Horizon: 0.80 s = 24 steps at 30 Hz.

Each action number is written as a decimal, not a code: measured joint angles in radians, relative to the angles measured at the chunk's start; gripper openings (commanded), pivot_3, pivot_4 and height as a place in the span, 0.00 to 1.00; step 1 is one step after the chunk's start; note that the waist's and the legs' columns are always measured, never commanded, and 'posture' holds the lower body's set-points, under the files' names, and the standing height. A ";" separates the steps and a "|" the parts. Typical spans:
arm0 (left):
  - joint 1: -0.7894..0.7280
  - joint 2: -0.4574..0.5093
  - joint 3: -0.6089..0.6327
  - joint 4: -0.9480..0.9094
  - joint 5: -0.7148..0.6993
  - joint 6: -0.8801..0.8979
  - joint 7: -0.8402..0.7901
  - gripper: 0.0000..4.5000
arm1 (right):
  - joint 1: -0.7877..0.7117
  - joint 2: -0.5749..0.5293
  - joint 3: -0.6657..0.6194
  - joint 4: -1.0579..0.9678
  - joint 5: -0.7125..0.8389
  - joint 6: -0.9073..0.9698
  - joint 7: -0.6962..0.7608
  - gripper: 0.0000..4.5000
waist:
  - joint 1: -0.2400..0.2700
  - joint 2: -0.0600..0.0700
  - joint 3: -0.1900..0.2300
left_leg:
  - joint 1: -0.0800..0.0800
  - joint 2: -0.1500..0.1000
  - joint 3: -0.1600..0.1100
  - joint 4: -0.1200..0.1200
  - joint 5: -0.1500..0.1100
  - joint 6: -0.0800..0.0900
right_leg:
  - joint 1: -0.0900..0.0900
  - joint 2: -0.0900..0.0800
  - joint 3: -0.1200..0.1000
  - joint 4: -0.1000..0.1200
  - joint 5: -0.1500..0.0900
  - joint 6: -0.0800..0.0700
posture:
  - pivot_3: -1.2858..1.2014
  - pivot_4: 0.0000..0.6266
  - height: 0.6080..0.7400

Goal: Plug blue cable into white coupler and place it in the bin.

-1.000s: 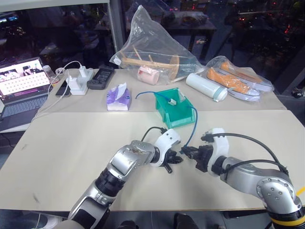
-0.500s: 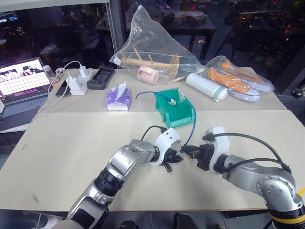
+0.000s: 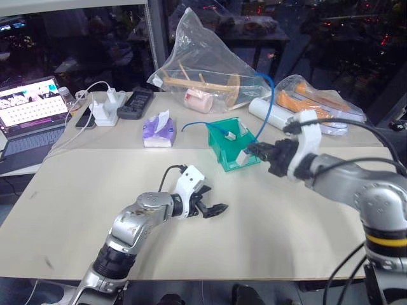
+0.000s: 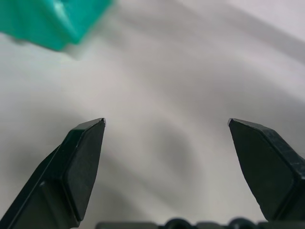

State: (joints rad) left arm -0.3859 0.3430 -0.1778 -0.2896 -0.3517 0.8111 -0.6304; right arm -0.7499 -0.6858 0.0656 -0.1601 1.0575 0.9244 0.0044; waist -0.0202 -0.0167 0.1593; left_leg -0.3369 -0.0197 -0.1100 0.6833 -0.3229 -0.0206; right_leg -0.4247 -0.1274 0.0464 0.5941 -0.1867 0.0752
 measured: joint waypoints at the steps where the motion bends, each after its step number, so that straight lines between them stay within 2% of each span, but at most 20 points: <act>1: 0.007 -0.004 0.003 -0.001 0.005 -0.015 0.010 0.99 | -0.028 0.011 0.021 0.061 -0.059 -0.031 0.039 0.00 | -0.001 0.000 0.000 | -0.001 0.000 0.000 0.000 0.000 -0.001 | 0.000 0.000 0.000 0.000 0.000 0.000 | 0.52 0.24 1.00; 3: 0.046 -0.009 0.025 -0.014 0.021 -0.068 0.046 0.99 | -0.132 0.067 0.098 0.278 -0.236 -0.141 0.168 0.00 | -0.005 0.000 0.000 | -0.001 0.000 0.000 -0.001 0.002 -0.004 | -0.001 0.000 0.000 0.000 0.000 0.000 | 0.52 0.24 1.00; 8: 0.065 -0.038 0.054 -0.033 0.041 -0.117 0.118 0.99 | -0.224 0.149 0.159 0.589 -0.465 -0.311 0.319 0.00 | -0.004 0.000 0.000 | -0.002 0.000 0.000 -0.002 0.004 -0.007 | -0.002 -0.001 -0.001 -0.001 0.001 0.000 | 0.52 0.24 1.00; 9: 0.070 -0.039 0.057 -0.040 0.041 -0.121 0.125 1.00 | -0.233 0.161 0.158 0.635 -0.490 -0.332 0.337 0.20 | -0.004 0.000 0.000 | -0.003 0.000 0.000 -0.002 0.004 -0.007 | -0.003 -0.001 -0.001 -0.001 0.001 0.000 | 0.52 0.24 1.00; 11: 0.075 -0.038 0.063 -0.051 0.042 -0.132 0.142 1.00 | -0.254 0.193 0.140 0.726 -0.532 -0.361 0.373 0.31 | -0.008 0.000 0.000 | -0.004 0.000 0.000 -0.002 0.004 -0.007 | -0.004 -0.001 -0.001 -0.001 0.001 0.001 | 0.52 0.24 1.00; 13: 0.078 -0.038 0.066 -0.052 0.049 -0.136 0.156 1.00 | -0.264 0.213 0.112 0.766 -0.557 -0.379 0.400 0.48 | -0.013 0.000 0.000 | -0.005 0.000 0.000 -0.002 0.004 -0.007 | -0.005 -0.001 -0.001 0.000 0.001 0.001 | 0.52 0.24 1.00; 14: 0.081 -0.038 0.067 -0.052 0.052 -0.140 0.162 1.00 | -0.267 0.219 0.099 0.772 -0.565 -0.382 0.408 0.53 | -0.016 0.000 0.000 | -0.005 0.000 0.000 -0.002 0.004 -0.007 | -0.006 -0.001 -0.001 0.000 0.001 0.001 | 0.52 0.24 1.00; 19: 0.077 -0.031 0.084 -0.033 0.075 -0.200 0.182 1.00 | -0.270 0.215 -0.001 0.682 -0.567 -0.342 0.433 0.94 | -0.024 0.000 0.000 | -0.012 0.000 0.000 -0.002 0.006 -0.011 | -0.014 -0.001 -0.001 0.002 0.002 0.000 | 0.52 0.24 1.00; 20: 0.073 -0.028 0.087 -0.024 0.077 -0.206 0.183 1.00 | -0.267 0.207 -0.014 0.648 -0.564 -0.324 0.433 1.00 | -0.023 0.000 0.000 | -0.013 0.000 0.000 -0.002 0.006 -0.011 | -0.015 -0.002 -0.001 0.002 0.002 0.000 | 0.52 0.24 1.00; 22: 0.066 -0.020 0.092 -0.009 0.084 -0.231 0.183 1.00 | -0.255 0.188 -0.047 0.561 -0.558 -0.279 0.435 1.00 | -0.023 0.000 0.000 | -0.014 0.000 0.000 -0.002 0.006 -0.011 | -0.015 -0.002 -0.001 0.002 0.002 0.000 | 0.52 0.24 1.00; 24: 0.047 -0.003 0.110 0.026 0.091 -0.276 0.178 1.00 | -0.142 0.108 -0.110 0.338 -0.484 -0.169 0.459 1.00 | -0.011 0.000 0.000 | -0.016 0.000 -0.001 -0.001 0.006 -0.011 | -0.015 -0.002 -0.003 0.002 0.002 0.000 | 0.52 0.24 1.00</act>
State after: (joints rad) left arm -0.3393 0.3399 -0.0675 -0.2639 -0.2604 0.5351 -0.4527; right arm -0.8916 -0.5774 -0.0442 0.1774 0.5739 0.7550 0.4635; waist -0.0309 -0.0163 0.1590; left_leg -0.3528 -0.0199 -0.1114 0.6819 -0.3168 -0.0316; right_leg -0.4394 -0.1294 0.0430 0.5957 -0.1850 0.0751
